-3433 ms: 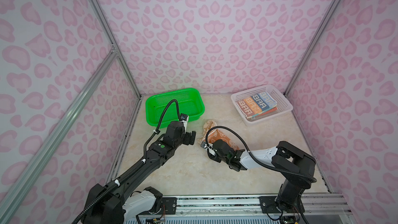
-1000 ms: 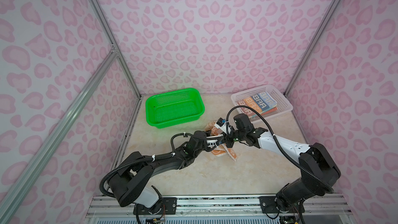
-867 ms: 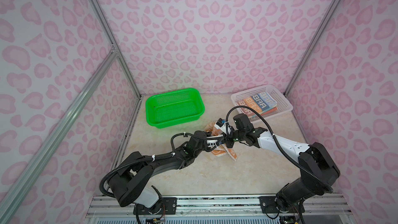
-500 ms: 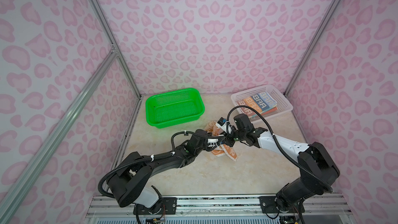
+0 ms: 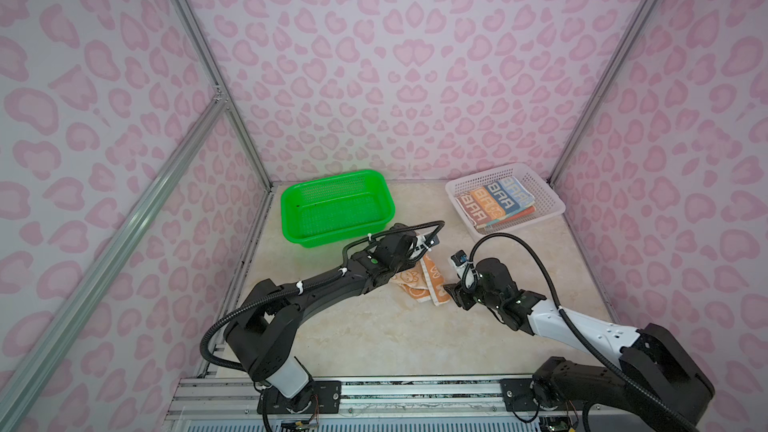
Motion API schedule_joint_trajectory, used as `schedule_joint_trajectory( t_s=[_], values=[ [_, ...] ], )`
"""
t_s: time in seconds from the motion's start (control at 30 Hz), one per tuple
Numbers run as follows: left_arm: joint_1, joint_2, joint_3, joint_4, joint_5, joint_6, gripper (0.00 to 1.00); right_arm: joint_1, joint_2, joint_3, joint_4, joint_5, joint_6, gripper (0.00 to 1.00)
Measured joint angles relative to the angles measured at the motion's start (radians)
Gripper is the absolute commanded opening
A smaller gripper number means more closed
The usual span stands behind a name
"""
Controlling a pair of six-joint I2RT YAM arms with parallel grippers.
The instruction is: Fold and stack the towels
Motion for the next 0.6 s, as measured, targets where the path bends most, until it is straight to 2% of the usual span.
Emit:
schedule_joint_trajectory(
  t_s=[0.13,0.3,0.4,0.6],
  values=[
    [-0.001,0.004,0.024,-0.117,0.042,-0.047,0.03,0.077,-0.118,-0.084,0.015,0.128,0.024,0.62],
    [0.002,0.033,0.159,-0.259,0.112,-0.117,0.03,0.166,-0.2,-0.133,0.036,0.247,0.024,0.62],
    [0.003,0.055,0.233,-0.346,0.149,-0.151,0.03,0.183,-0.206,-0.148,0.039,0.282,0.029,0.61],
    [0.003,0.102,0.311,-0.477,0.19,-0.201,0.03,0.187,-0.142,-0.143,0.046,0.268,0.035,0.58]
  ],
)
